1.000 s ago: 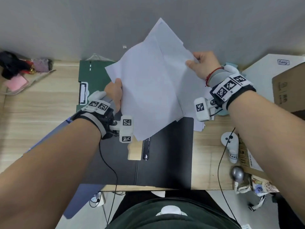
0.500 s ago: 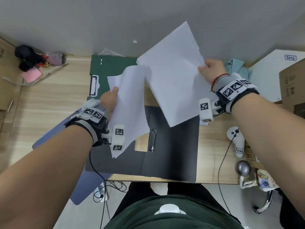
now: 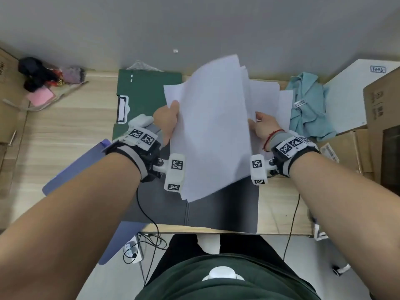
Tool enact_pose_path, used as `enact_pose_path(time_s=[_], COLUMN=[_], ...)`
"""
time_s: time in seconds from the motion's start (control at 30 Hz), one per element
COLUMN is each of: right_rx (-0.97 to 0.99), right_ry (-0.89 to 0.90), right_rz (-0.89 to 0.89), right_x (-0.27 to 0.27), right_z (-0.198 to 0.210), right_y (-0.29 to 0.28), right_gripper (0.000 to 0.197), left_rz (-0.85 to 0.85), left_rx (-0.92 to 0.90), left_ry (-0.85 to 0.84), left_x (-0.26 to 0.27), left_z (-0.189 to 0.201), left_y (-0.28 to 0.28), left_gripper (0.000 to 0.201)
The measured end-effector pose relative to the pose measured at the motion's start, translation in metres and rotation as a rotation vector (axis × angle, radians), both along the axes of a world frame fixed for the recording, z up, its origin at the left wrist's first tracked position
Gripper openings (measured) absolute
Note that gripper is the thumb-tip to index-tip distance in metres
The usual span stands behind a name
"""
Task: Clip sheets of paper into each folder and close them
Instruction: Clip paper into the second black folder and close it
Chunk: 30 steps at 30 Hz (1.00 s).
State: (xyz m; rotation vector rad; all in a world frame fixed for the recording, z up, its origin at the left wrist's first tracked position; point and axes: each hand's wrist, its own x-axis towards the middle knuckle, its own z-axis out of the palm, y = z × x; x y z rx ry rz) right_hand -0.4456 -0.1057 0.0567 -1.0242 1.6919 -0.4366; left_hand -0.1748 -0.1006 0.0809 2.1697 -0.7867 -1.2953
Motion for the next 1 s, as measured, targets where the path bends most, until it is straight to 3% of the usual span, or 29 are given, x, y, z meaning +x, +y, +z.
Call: enact_pose_path(time_s=[0.1,0.3,0.37,0.47,0.5,0.57,0.63,0.73,0.8,0.87,0.93,1.0], right_rx=[0.029,0.023,0.048,0.196,0.159,0.019,-0.11,-0.255,-0.302,-0.327,-0.316,-0.28], right_ry=[-0.184,-0.282,-0.269,-0.315,-0.343,-0.321,-0.238,-0.265,-0.345,-0.407,-0.428,-0.419], right_rz=[-0.064,0.033,0.011,-0.057,-0.042,-0.013,-0.006,-0.079,-0.114,-0.11,-0.095,-0.096], right_x=[0.006,0.014,0.018,0.023,0.023,0.027,0.029,0.03,0.025,0.019,0.013,0.007], right_z=[-0.008,-0.006,-0.005,0.005,0.003,0.011,0.019,0.04,0.052,0.059,0.058,0.052], right_y=[0.011,0.032,0.033,0.032,0.029,0.028,0.026,0.019,0.017,0.018,0.024,0.032], right_gripper=[0.019,0.015,0.03,0.086,0.093,0.063,0.037,0.03,0.025,0.021,0.022,0.026], left_rz=[0.009,0.014,0.016,0.079,0.129,0.134,0.058,-0.018,-0.048,-0.018,-0.055,-0.141], left_rx=[0.057,0.113,0.119,0.036,-0.057,-0.233,-0.309,-0.417,-0.436,-0.434,-0.412,-0.36], left_ry=[-0.118,-0.164,-0.071,-0.03,-0.057,-0.115,-0.054,0.161,0.322,0.379,0.364,0.293], left_x=[-0.002,0.009,0.012,0.008,0.004,-0.006,-0.014,-0.013,-0.009,-0.006,-0.007,-0.013], left_z=[-0.029,-0.059,-0.055,-0.039,-0.028,-0.01,0.012,0.043,0.059,0.065,0.061,0.06], left_y=[0.007,0.025,0.026,0.021,0.018,0.012,0.01,0.004,0.0,0.0,0.005,0.014], left_gripper=[0.045,0.055,0.049,0.031,0.032,0.045,0.043,0.015,0.05,0.076,0.079,0.068])
